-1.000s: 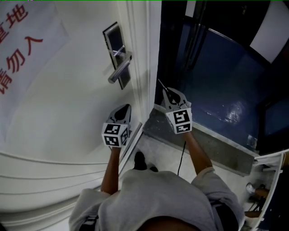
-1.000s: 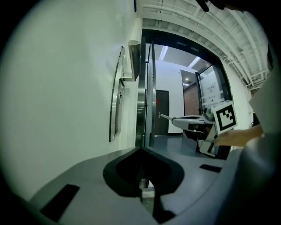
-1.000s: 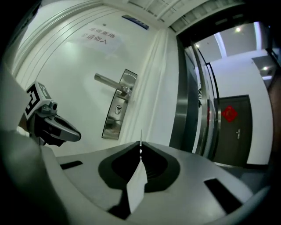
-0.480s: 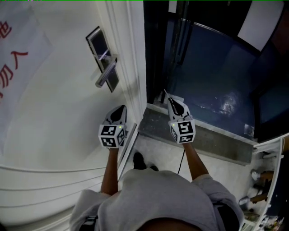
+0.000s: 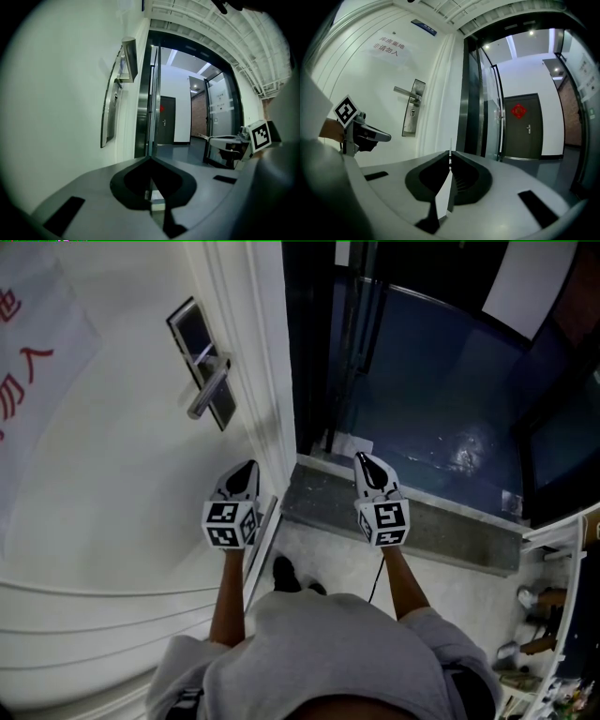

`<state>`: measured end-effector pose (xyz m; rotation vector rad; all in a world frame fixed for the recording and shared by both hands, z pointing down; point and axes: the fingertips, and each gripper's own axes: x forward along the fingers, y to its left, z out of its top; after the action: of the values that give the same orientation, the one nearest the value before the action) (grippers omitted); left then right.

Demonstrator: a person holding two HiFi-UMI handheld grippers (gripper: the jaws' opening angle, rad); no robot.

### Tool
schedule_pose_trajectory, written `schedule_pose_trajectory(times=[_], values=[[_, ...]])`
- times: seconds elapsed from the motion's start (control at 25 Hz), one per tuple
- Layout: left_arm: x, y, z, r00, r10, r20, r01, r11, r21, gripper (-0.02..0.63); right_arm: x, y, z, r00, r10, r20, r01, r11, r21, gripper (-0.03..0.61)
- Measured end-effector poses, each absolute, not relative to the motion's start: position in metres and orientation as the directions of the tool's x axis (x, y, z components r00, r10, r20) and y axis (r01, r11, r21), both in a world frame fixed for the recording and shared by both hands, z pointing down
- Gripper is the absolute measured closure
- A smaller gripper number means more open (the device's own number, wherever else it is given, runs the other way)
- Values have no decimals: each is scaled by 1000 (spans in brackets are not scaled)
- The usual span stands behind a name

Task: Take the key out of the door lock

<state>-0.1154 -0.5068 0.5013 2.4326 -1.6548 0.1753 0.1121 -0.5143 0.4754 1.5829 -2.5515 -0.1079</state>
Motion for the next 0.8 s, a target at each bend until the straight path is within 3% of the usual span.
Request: schedule_pose_trajectory(times=[0.8], values=[[-112, -496, 505, 365, -906, 213, -931, -351, 103, 595, 111, -510, 478, -437, -895, 86, -886, 445, 133, 549]])
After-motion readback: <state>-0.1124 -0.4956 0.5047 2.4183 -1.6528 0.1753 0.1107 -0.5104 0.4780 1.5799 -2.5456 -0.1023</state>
